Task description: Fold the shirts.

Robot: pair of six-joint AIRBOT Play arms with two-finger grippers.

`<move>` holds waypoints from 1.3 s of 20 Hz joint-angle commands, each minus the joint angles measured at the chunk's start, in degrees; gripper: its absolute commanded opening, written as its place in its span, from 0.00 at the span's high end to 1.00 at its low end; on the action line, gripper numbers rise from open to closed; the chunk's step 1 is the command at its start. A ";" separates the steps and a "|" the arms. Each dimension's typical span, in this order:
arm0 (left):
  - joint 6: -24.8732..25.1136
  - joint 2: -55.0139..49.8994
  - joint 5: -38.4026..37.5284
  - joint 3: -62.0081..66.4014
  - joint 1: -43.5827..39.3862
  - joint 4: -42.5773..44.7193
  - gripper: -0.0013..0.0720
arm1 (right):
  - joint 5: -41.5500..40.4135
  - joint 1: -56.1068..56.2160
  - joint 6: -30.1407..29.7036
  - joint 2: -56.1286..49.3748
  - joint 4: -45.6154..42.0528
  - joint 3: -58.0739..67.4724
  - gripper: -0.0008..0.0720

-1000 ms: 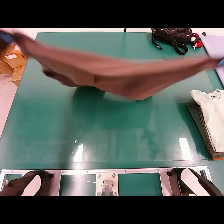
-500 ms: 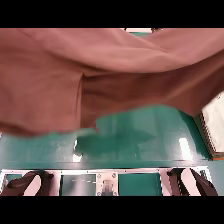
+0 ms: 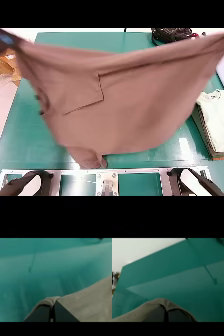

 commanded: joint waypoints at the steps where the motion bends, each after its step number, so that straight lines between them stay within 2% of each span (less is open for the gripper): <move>1: 4.20 -12.55 6.88 -12.94 -0.02 -4.74 0.95 | -8.13 5.70 -5.73 -13.09 0.13 -9.84 0.97; 5: 7.48 -29.14 12.98 -13.44 -0.02 -14.82 0.95 | -9.84 7.74 -8.15 -34.56 5.31 -5.38 0.97; 8: 10.60 -35.12 19.61 -13.31 -0.02 -22.18 0.95 | -9.66 7.78 -8.28 -46.73 9.92 2.36 0.97; 10: 11.54 -37.16 22.32 -12.02 -0.02 -24.06 0.95 | -8.70 7.80 -8.24 -51.91 11.37 8.44 0.97; 14: 13.14 -37.42 29.40 -9.51 -0.02 -25.59 0.95 | -9.42 7.98 -7.37 -56.94 12.57 19.04 0.97; 18: 14.56 -37.42 31.39 -6.91 -0.02 -25.94 0.95 | -12.76 8.52 -7.37 -57.77 12.55 23.65 0.97; 20: 17.51 -37.42 32.00 -6.23 -0.02 -27.36 0.95 | -14.21 8.74 -7.37 -57.77 12.55 23.89 0.97; 23: 18.51 -37.42 29.64 -5.97 0.00 -26.03 0.95 | -9.49 8.72 -7.41 -57.81 11.06 23.87 0.97; 26: 16.59 -37.42 22.29 -5.97 0.00 -18.36 0.95 | -1.14 8.59 -7.37 -57.75 5.68 23.87 0.97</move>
